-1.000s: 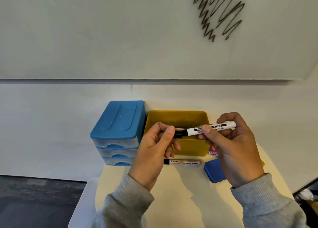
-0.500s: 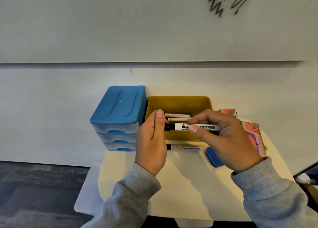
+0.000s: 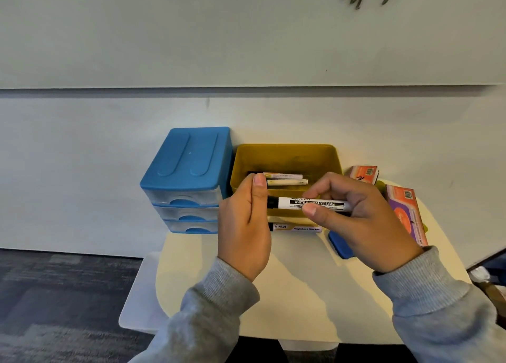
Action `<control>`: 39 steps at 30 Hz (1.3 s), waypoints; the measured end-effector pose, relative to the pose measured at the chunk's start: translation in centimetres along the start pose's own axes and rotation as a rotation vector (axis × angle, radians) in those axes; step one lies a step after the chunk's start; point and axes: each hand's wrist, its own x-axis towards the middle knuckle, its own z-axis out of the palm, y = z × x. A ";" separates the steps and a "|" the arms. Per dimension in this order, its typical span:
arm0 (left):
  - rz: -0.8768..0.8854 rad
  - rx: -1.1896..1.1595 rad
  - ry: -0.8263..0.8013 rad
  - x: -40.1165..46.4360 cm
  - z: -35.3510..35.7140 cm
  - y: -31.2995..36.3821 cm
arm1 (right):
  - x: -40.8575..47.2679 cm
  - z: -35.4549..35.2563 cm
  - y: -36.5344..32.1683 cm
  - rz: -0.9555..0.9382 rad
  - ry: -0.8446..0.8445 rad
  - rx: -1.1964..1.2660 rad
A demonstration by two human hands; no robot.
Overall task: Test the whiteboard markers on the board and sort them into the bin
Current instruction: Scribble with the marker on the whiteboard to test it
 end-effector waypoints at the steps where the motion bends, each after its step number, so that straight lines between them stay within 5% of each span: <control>1: 0.003 0.003 -0.013 0.0 -0.1 -0.2 | 0.0 0.0 0.0 0.010 -0.015 0.003; 7: -0.168 -0.077 -0.253 1.6 -2.0 -0.8 | 0.2 -0.7 0.4 0.037 -0.054 -0.073; 17: -0.119 -0.037 -0.067 0.6 -0.9 -0.3 | 0.2 1.1 0.0 -0.106 -0.020 -0.234; 30: -0.091 0.036 -0.061 0.2 -0.8 -3.5 | 1.1 1.7 1.2 0.169 -0.181 0.076; 35: -0.095 0.132 -0.312 0.6 -1.8 -6.2 | 0.4 1.8 3.9 0.116 -0.207 -0.226; 39: -0.013 0.427 -0.500 -0.1 -2.8 -9.6 | -0.8 2.4 6.8 -0.026 -0.236 -0.664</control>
